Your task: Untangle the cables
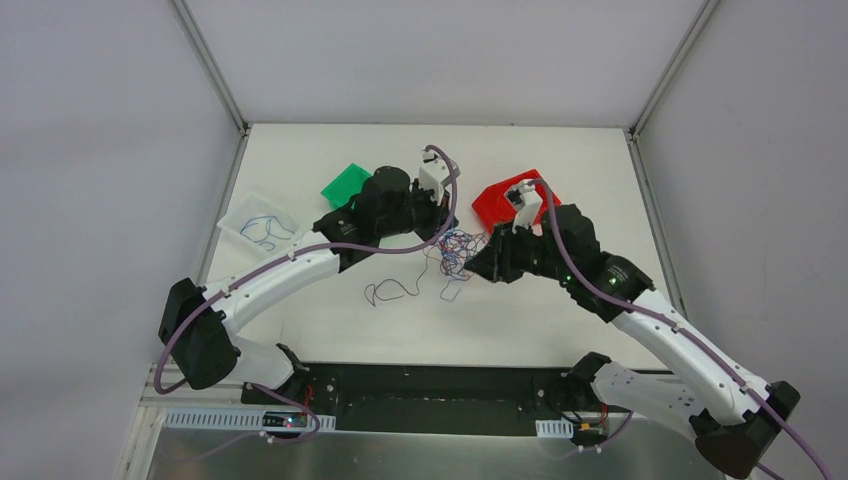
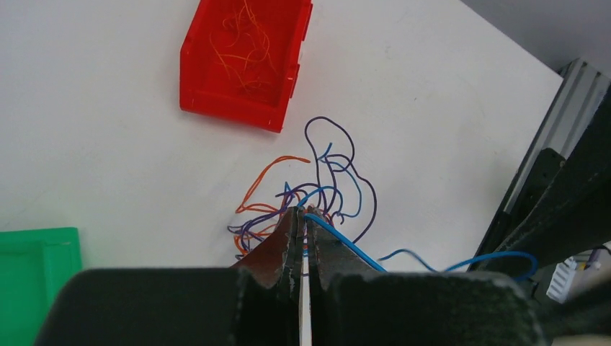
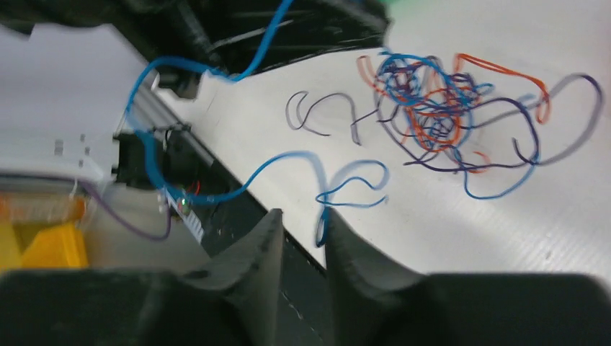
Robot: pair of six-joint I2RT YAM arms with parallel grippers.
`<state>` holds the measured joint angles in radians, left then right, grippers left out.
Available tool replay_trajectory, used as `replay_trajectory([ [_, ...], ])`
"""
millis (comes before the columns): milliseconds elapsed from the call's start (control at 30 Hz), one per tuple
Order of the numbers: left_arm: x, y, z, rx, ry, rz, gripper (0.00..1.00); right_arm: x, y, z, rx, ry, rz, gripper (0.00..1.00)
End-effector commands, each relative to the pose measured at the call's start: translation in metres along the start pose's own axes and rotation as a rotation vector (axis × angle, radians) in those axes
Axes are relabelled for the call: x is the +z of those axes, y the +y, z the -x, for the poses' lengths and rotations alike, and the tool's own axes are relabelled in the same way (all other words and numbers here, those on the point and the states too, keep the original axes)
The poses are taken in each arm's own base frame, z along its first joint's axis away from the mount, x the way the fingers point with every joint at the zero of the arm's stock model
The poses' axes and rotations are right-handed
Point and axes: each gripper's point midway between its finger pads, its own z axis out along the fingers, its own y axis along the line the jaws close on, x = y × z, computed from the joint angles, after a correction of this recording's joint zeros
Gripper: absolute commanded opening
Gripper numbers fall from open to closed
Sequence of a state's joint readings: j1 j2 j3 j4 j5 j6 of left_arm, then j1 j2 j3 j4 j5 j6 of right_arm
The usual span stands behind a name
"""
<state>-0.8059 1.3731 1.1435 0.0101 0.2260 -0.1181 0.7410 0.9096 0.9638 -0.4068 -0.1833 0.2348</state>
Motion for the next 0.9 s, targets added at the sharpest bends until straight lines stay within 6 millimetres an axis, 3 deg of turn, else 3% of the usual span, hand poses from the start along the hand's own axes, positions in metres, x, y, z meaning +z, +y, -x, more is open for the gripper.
replay_trajectory([
  [0, -0.009, -0.009, 0.015, 0.084, -0.011, -0.034, 0.00, -0.020, 0.060, -0.004, -0.062, 0.047, 0.338, 0.52],
  [33, -0.010, -0.013, 0.019, 0.113, -0.018, -0.064, 0.00, -0.018, 0.056, -0.005, -0.063, 0.051, 0.316, 0.62],
  [100, -0.014, -0.021, 0.022, 0.169, -0.028, -0.115, 0.00, -0.014, 0.041, -0.001, -0.065, 0.022, 0.232, 0.69],
  [267, -0.030, -0.031, 0.025, 0.251, -0.066, -0.172, 0.00, -0.011, -0.001, 0.014, -0.055, -0.135, 0.022, 0.70],
  [467, -0.053, -0.047, 0.011, 0.332, -0.102, -0.270, 0.00, -0.008, -0.022, 0.018, -0.018, -0.243, -0.043, 0.70],
  [633, -0.070, -0.040, 0.010, 0.372, -0.147, -0.215, 0.00, -0.007, -0.057, 0.026, 0.033, -0.348, -0.201, 0.69],
  [733, -0.081, -0.054, -0.005, 0.464, -0.152, -0.312, 0.00, -0.009, -0.074, 0.028, 0.045, -0.409, -0.269, 0.69],
  [867, -0.091, -0.059, -0.013, 0.478, -0.164, -0.346, 0.00, 0.004, -0.075, 0.016, -0.020, -0.375, -0.234, 0.68],
])
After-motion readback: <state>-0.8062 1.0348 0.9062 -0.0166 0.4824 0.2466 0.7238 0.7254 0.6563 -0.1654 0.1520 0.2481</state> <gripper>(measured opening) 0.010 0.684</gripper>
